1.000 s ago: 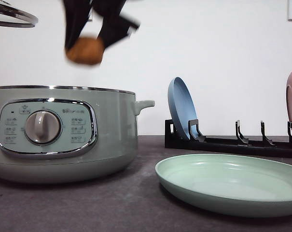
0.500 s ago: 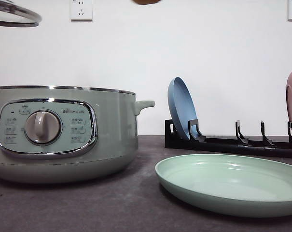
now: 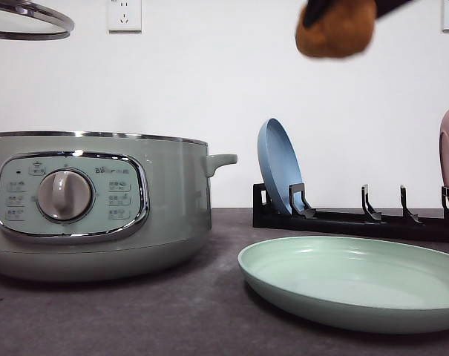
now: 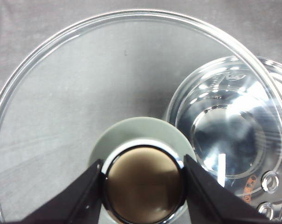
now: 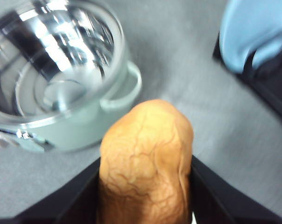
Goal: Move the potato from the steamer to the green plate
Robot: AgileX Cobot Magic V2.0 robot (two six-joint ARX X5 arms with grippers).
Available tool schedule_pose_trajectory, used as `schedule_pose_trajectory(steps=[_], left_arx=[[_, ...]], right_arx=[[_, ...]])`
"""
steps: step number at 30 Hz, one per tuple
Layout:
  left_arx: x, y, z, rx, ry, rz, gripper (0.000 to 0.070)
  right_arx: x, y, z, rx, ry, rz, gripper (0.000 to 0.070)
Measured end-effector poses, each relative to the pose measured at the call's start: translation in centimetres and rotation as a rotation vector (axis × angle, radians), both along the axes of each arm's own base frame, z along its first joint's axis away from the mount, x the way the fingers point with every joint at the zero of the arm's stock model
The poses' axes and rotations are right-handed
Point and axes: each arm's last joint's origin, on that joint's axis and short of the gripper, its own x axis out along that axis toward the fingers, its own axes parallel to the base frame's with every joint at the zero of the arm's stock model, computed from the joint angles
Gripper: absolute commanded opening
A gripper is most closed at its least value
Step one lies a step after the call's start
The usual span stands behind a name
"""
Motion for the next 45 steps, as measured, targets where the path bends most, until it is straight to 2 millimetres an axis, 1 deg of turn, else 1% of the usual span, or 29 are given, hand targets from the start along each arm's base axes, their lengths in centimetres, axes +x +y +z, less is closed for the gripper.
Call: schedule_pose_trajectory(steps=[6,9,15,18,20,22,24,28,31,33,36,37,38,42,45], left_arx=[[0.0,-0.5,0.0,-0.004,0.000,-0.025,0.0009],[-0.1,-0.6,0.0,-0.004,0.000,-0.032,0.0009],[-0.1,-0.8,0.0,-0.009,0.001,-0.042,0.0009],[-0.1,-0.9,0.0,-0.033,0.002,-0.063,0.0009],[-0.1,-1.0,0.0,-0.050,0.001,-0.078,0.0009],[0.0,-1.0,0.0,-0.063,-0.001,-0.089,0.0009],[0.0,-1.1,0.0,-0.063,-0.002,-0.093,0.0009],[-0.1,-1.3,0.0,-0.063,-0.001,-0.102,0.0009],[-0.1,-1.6,0.0,-0.064,-0.001,-0.117,0.0009],[-0.2,-1.8,0.0,-0.074,0.001,-0.134,0.0009],[-0.2,-2.4,0.1,-0.105,0.005,-0.179,0.0009],[-0.3,-2.5,0.1,-0.110,0.006,-0.190,0.0009],[-0.3,-2.7,0.1,-0.114,0.007,-0.201,0.0009],[-0.5,-3.4,0.1,-0.117,0.009,-0.237,0.0009],[-0.6,-4.0,0.1,-0.117,0.011,-0.265,0.0009]], right_arx=[[-0.4,0.1,-5.8,0.010,0.112,-0.050,0.0195],[-0.6,0.2,-8.3,0.027,0.125,-0.089,0.0196],[-1.1,-0.1,-12.3,0.050,0.166,-0.164,0.0196],[-1.1,-0.1,-13.6,0.055,0.180,-0.184,0.0198],[-0.9,0.0,-14.4,0.042,0.186,-0.206,0.0218],[-0.7,0.1,-15.1,0.022,0.208,-0.222,0.0242],[-0.4,0.2,-15.8,0.006,0.227,-0.231,0.0295],[0.0,0.5,-16.7,-0.009,0.248,-0.234,0.0352],[0.1,0.6,-17.1,-0.018,0.260,-0.237,0.0382],[0.1,0.6,-17.1,-0.020,0.261,-0.237,0.0438],[0.1,0.6,-17.1,-0.019,0.260,-0.237,0.0551],[0.1,0.6,-17.1,-0.018,0.260,-0.237,0.0570],[0.1,0.6,-17.1,-0.018,0.260,-0.237,0.0582],[0.1,0.6,-17.1,-0.017,0.256,-0.238,0.0585],[0.0,0.5,-16.4,-0.001,0.232,-0.240,0.0585]])
